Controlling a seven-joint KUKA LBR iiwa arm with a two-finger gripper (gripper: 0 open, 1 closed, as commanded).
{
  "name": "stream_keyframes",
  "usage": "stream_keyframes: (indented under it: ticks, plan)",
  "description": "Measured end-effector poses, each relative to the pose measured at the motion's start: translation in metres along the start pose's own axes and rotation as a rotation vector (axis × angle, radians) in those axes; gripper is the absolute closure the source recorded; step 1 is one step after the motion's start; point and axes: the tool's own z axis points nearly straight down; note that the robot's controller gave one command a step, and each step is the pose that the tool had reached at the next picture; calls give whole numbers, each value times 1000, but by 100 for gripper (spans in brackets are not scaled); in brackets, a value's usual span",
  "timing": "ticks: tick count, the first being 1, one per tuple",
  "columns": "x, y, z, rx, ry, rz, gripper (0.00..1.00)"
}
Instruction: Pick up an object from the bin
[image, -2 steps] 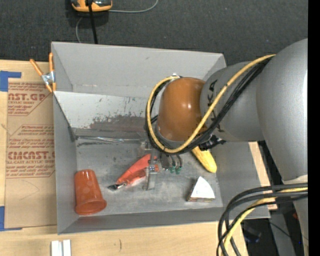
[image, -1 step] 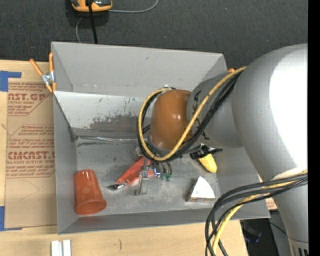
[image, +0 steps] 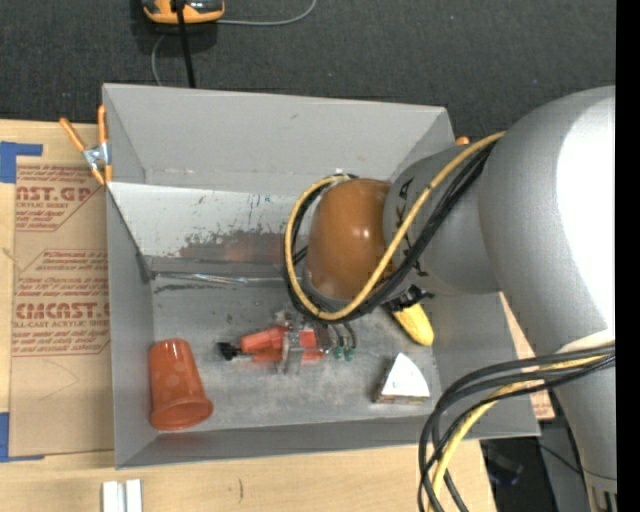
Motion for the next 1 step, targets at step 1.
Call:
stream_keyframes:
  ticks: [1]
  plan:
    - [0, 0, 0, 0, 0, 0, 100]
